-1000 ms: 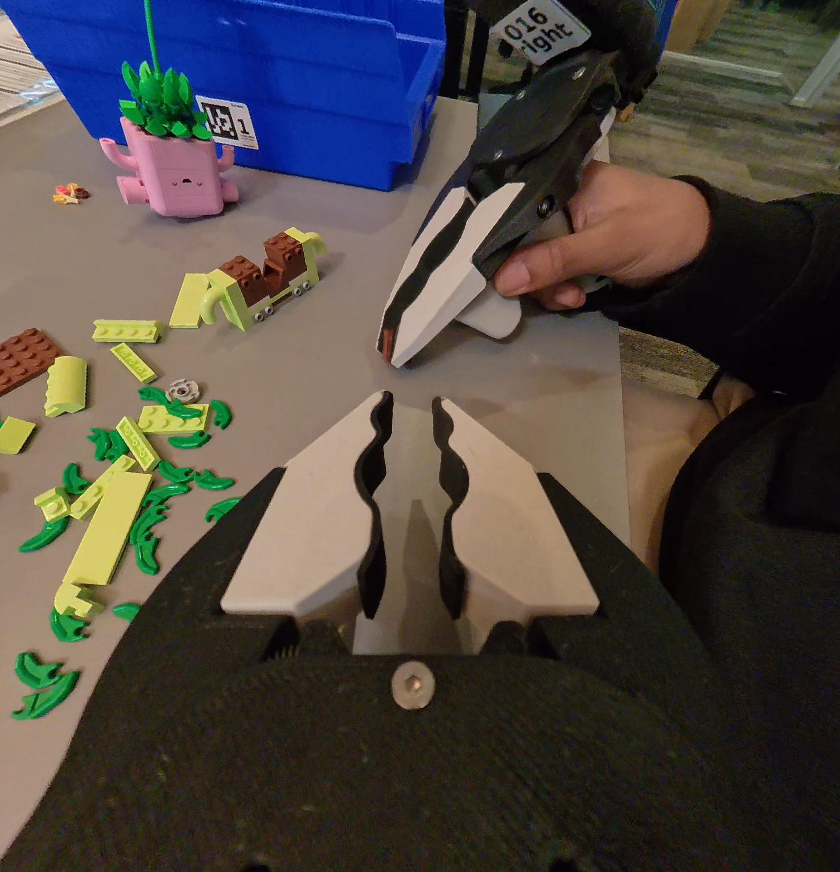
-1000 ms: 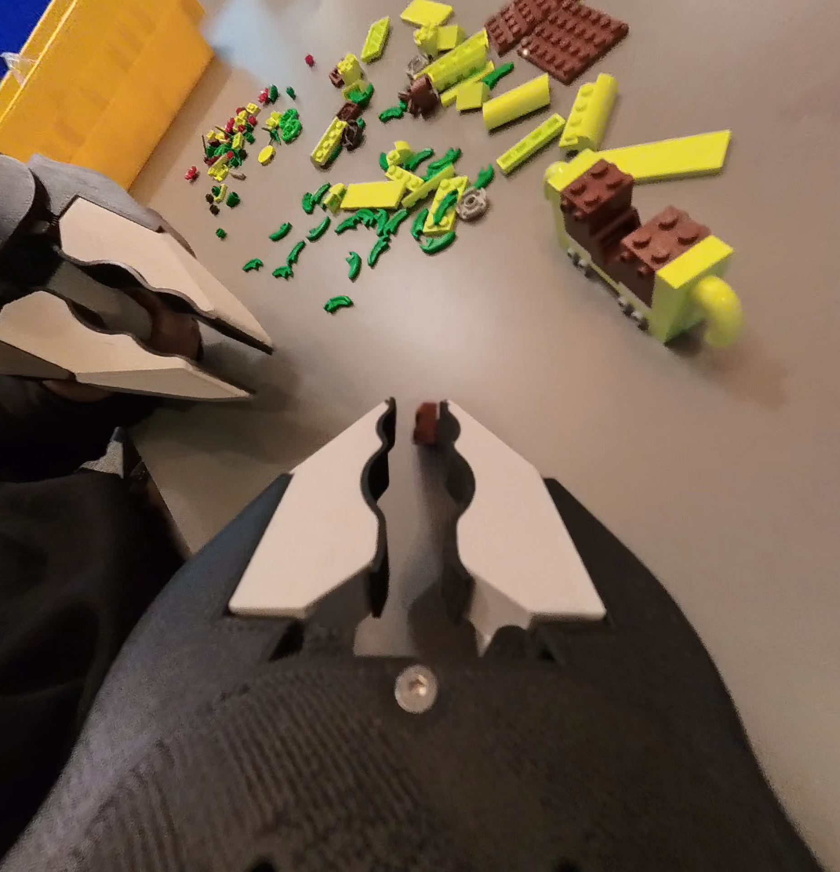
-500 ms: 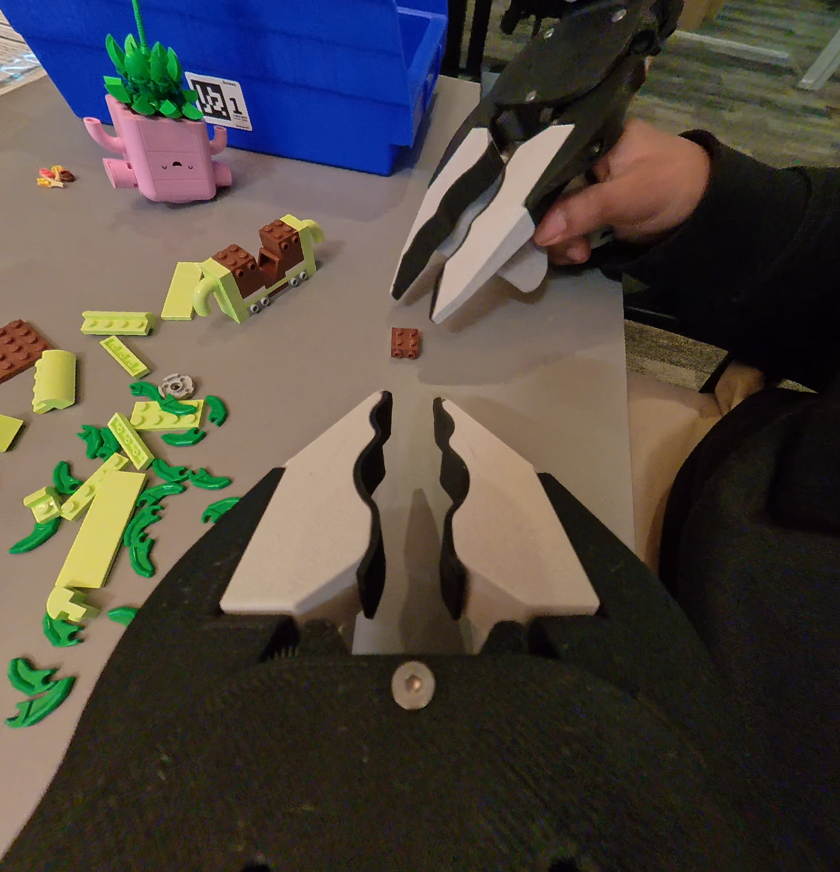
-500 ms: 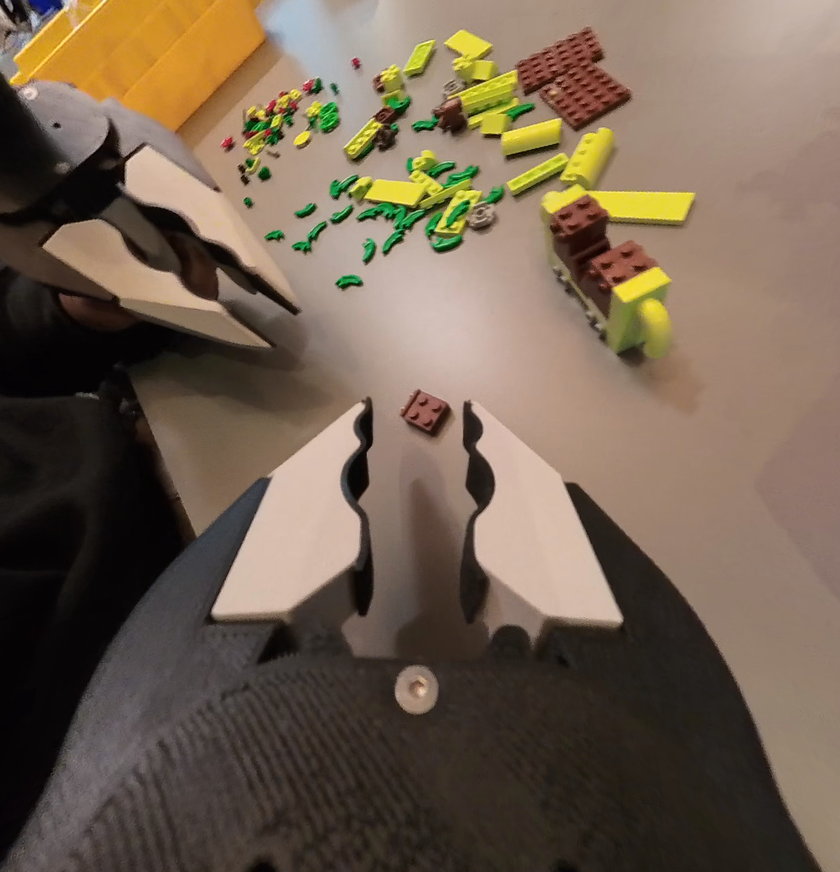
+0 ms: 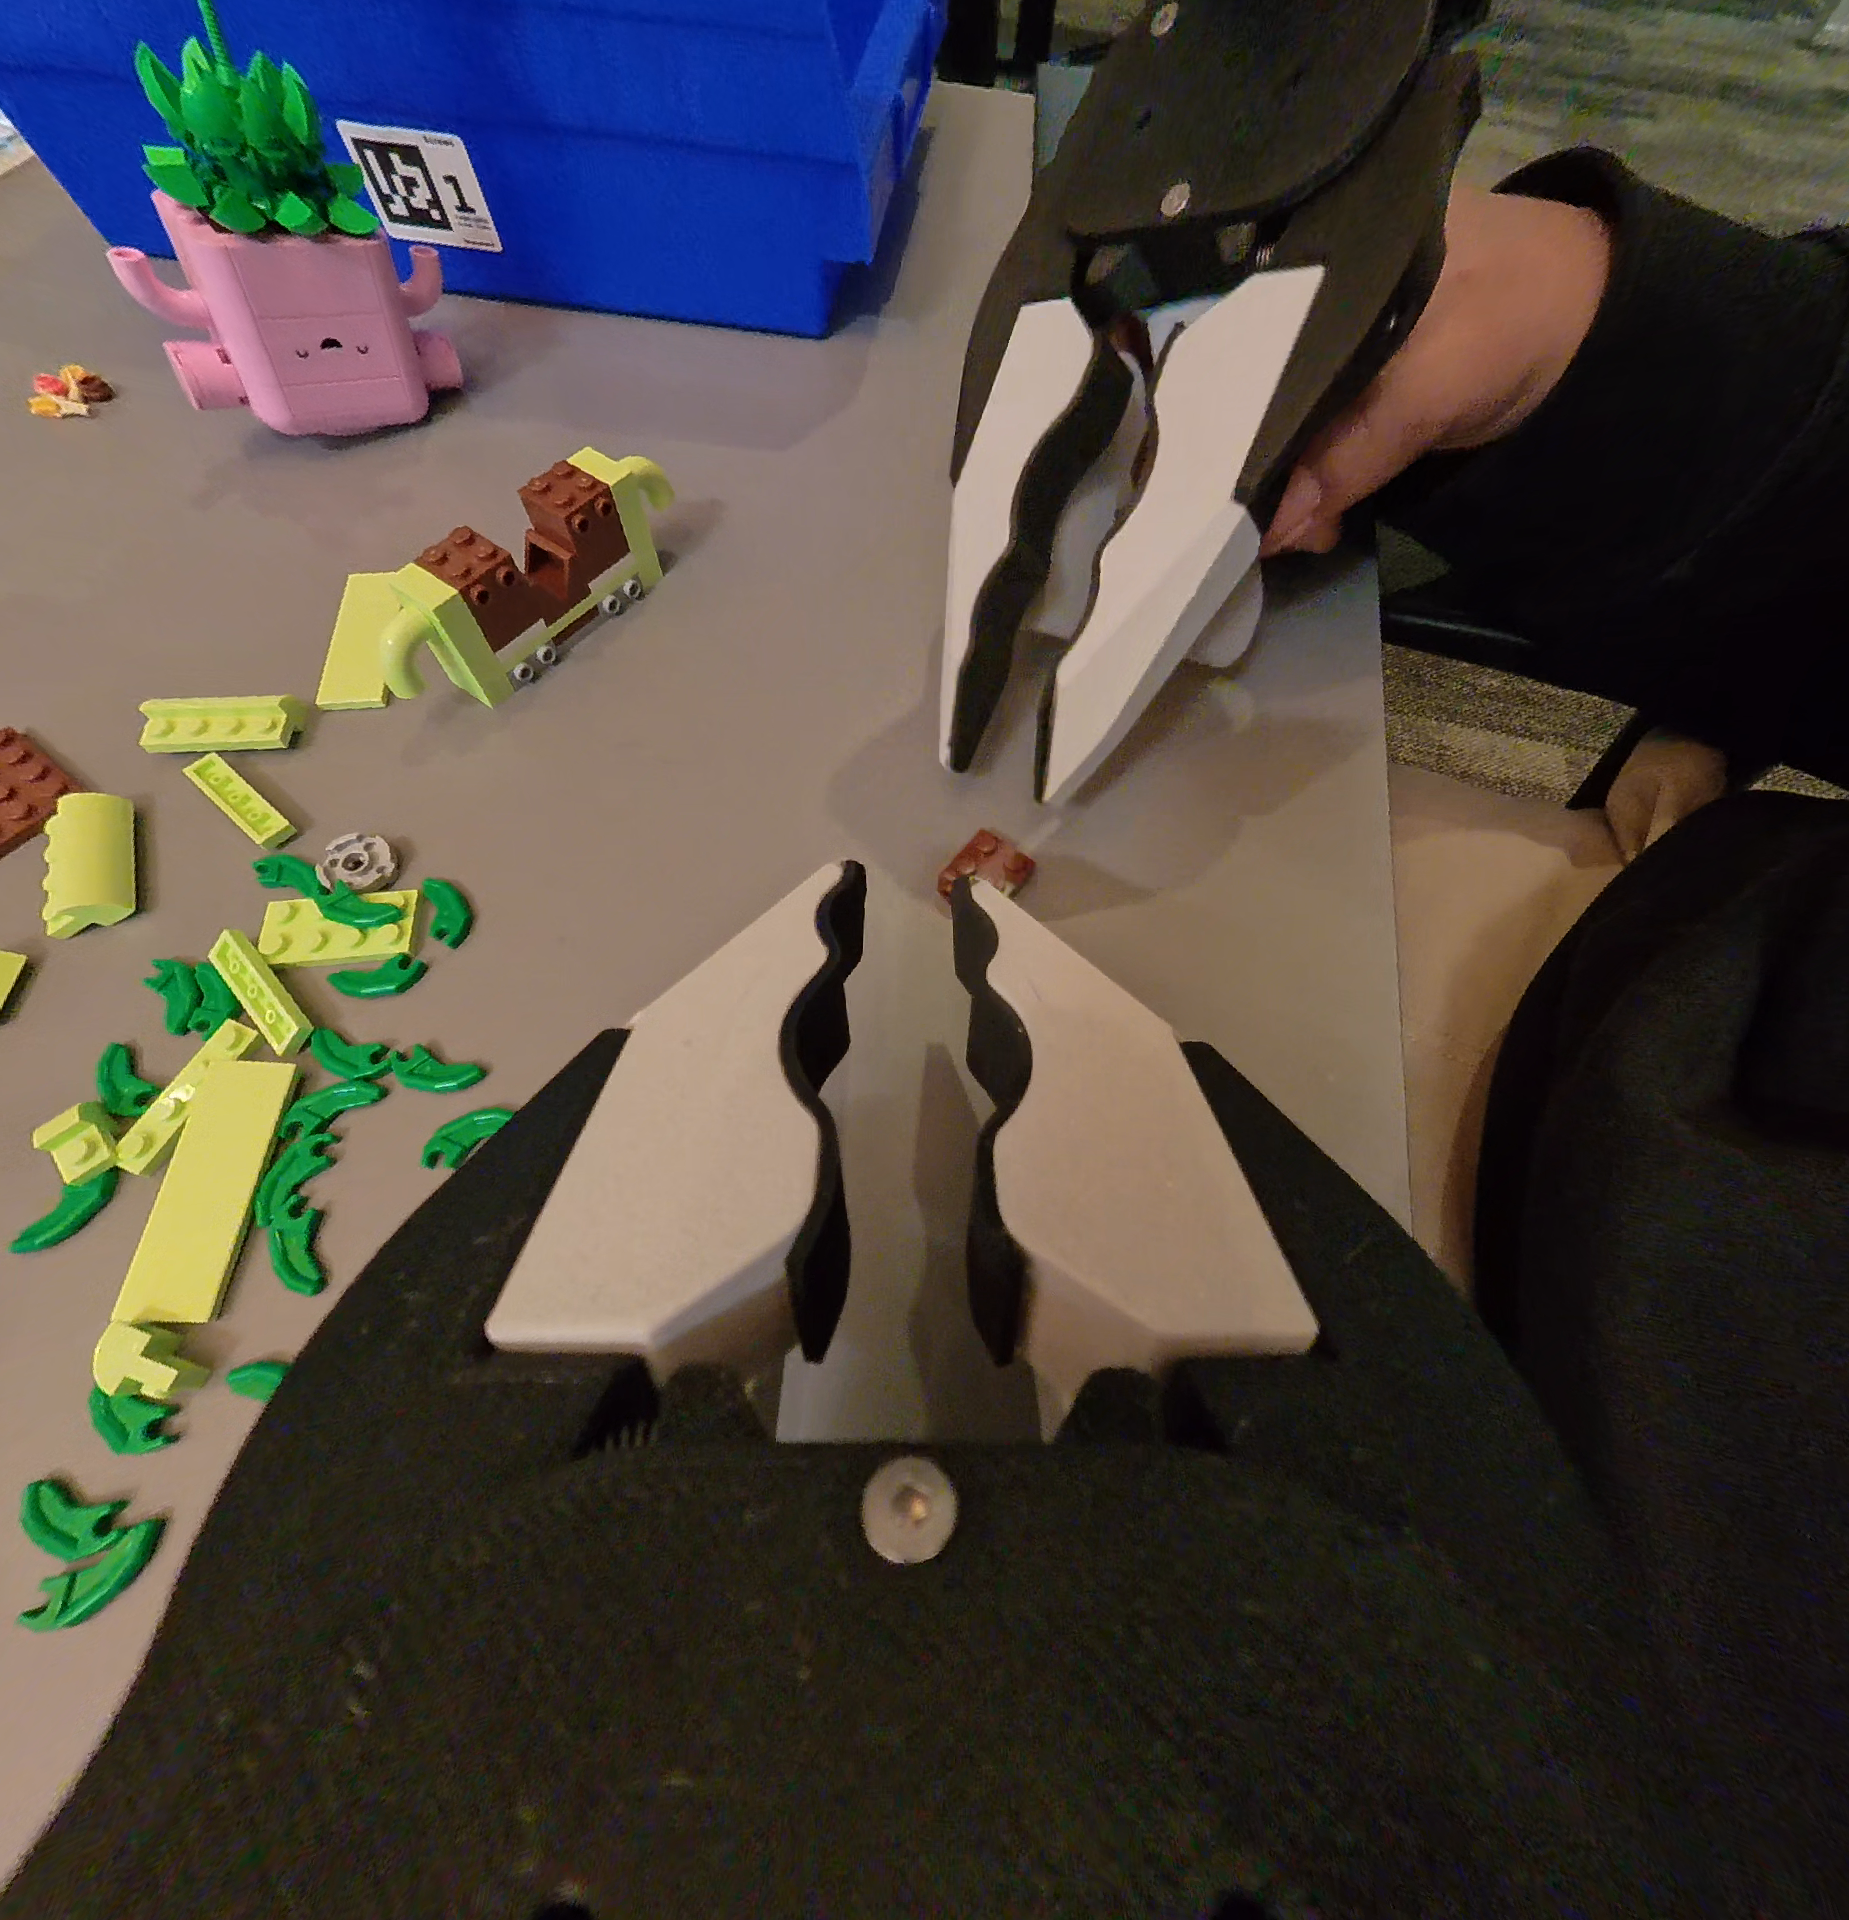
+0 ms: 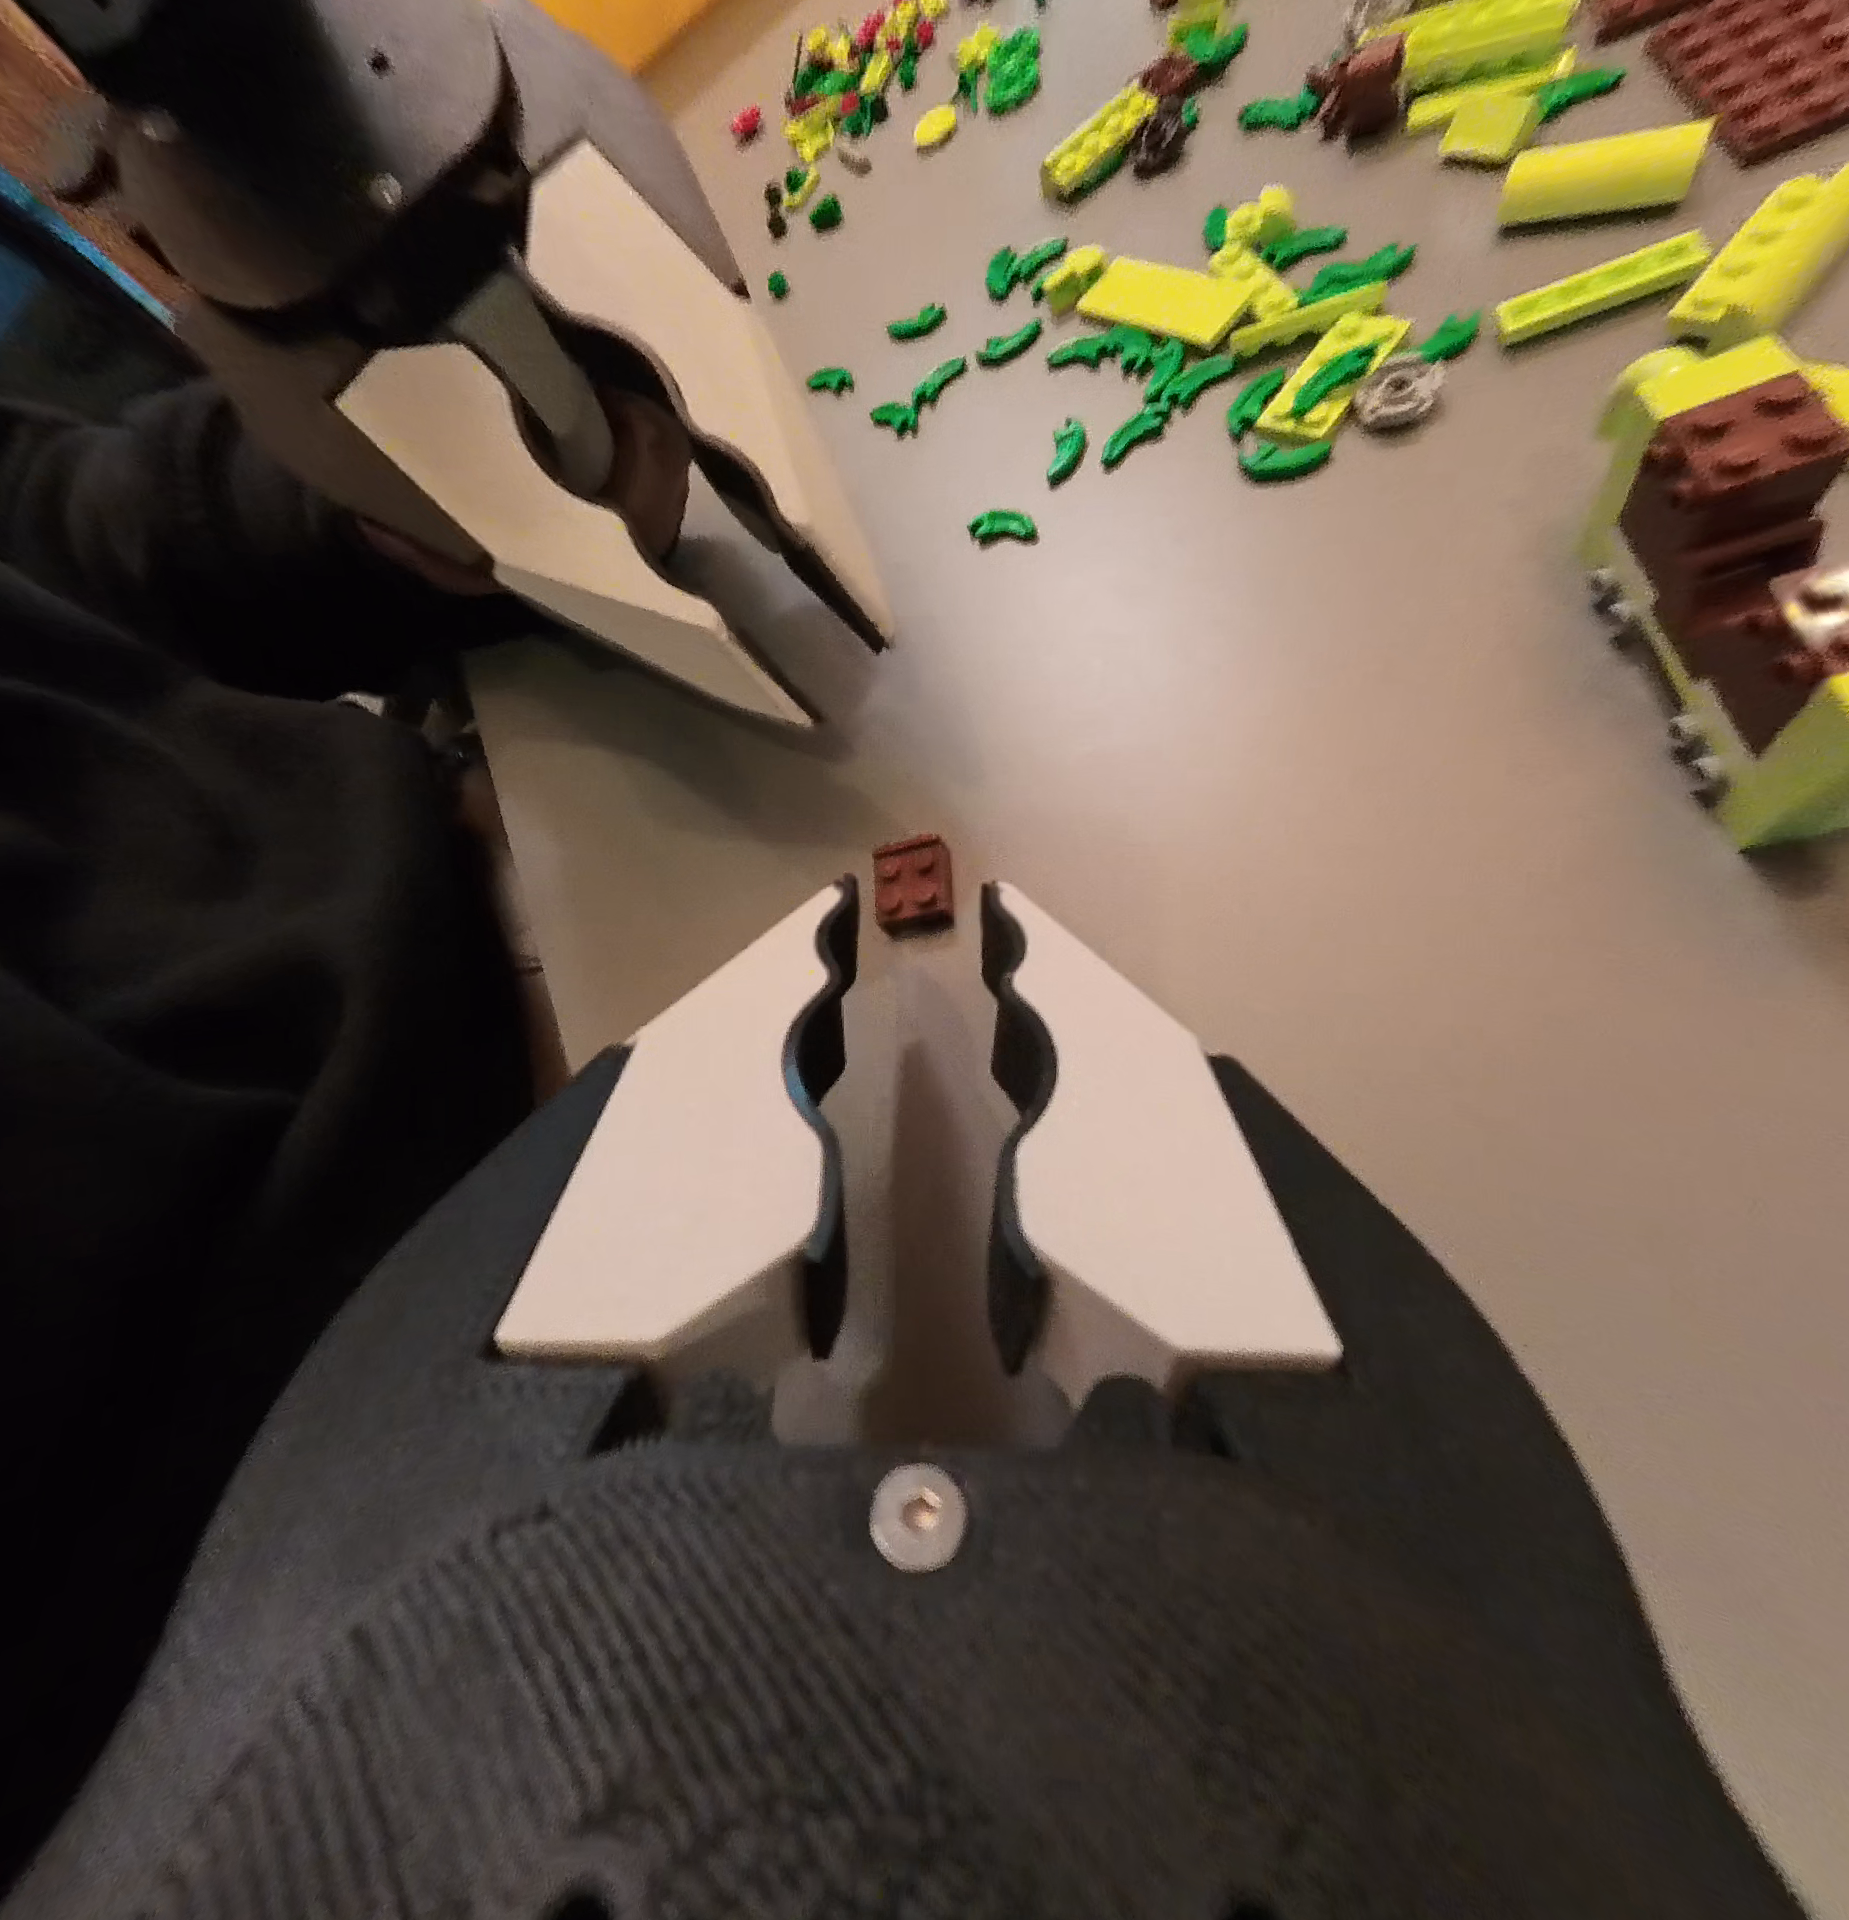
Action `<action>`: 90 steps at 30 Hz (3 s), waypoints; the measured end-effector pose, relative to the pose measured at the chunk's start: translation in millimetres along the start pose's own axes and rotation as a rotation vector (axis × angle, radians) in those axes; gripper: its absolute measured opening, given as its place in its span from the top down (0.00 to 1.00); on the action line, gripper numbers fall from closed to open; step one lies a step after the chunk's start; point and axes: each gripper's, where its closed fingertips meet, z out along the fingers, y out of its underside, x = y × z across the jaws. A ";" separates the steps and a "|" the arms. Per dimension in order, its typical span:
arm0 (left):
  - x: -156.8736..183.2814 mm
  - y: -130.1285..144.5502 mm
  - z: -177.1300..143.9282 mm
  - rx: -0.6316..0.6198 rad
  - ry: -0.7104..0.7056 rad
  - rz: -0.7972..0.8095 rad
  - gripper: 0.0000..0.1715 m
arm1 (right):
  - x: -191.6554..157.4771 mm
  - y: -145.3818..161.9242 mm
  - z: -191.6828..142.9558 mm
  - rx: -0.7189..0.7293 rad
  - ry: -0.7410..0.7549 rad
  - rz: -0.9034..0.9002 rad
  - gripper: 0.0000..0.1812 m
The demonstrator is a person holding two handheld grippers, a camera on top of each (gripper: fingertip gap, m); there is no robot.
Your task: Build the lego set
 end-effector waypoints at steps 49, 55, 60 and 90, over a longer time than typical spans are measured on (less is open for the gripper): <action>21.0 32.2 11.0 -0.217 0.140 0.071 0.86 | -20.2 -59.9 -33.9 0.450 -0.115 -0.064 0.92; 22.9 34.5 12.3 -0.238 0.174 0.049 0.90 | -7.6 -67.6 -45.9 0.530 0.004 -0.114 0.92; 18.4 33.0 13.0 -0.233 0.177 0.009 0.92 | -3.6 -66.5 -38.8 0.490 0.073 -0.164 0.92; -28.2 36.7 4.1 -0.223 0.075 -0.103 0.92 | 19.3 -48.9 -1.9 0.224 0.283 -0.261 0.84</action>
